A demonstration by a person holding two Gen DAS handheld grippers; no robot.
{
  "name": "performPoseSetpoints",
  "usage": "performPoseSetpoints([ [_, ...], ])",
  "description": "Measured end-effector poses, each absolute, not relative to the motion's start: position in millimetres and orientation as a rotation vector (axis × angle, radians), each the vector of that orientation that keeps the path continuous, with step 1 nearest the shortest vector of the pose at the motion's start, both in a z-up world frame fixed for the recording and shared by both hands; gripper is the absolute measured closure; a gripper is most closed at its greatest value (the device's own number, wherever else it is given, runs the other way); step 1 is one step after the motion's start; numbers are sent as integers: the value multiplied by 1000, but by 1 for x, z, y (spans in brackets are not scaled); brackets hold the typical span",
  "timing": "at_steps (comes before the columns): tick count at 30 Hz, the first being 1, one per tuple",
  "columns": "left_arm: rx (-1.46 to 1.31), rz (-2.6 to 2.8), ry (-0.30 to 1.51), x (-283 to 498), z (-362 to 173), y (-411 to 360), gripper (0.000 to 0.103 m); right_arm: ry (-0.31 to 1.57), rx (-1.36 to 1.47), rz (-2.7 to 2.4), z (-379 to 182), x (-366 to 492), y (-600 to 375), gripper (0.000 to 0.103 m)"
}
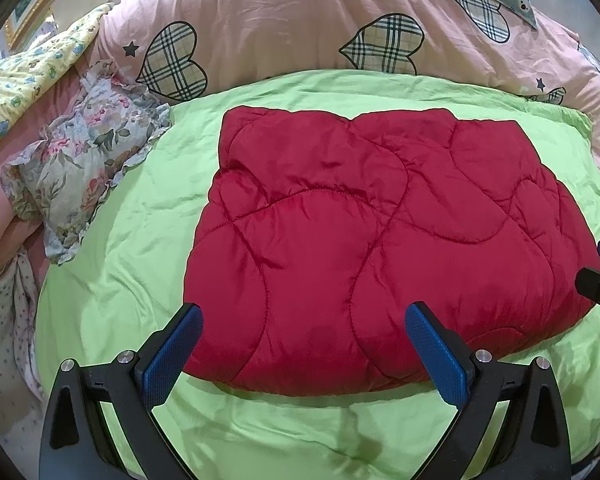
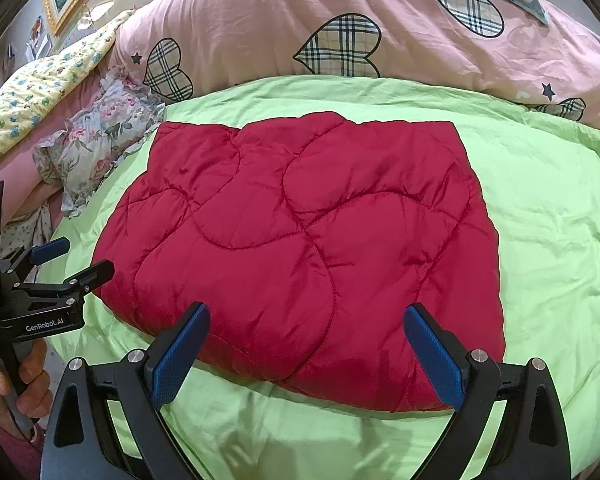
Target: Fold large clothes
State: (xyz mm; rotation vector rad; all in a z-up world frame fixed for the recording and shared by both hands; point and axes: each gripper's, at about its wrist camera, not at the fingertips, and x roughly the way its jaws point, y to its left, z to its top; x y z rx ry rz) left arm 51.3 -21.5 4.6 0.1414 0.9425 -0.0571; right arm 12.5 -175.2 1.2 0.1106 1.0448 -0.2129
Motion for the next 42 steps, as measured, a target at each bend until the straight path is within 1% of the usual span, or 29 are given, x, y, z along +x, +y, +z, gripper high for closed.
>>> performPoseSetpoints([
  [42, 146, -55, 932, 62, 4, -26, 1, 1052, 127, -227, -3, 20, -183, 5],
])
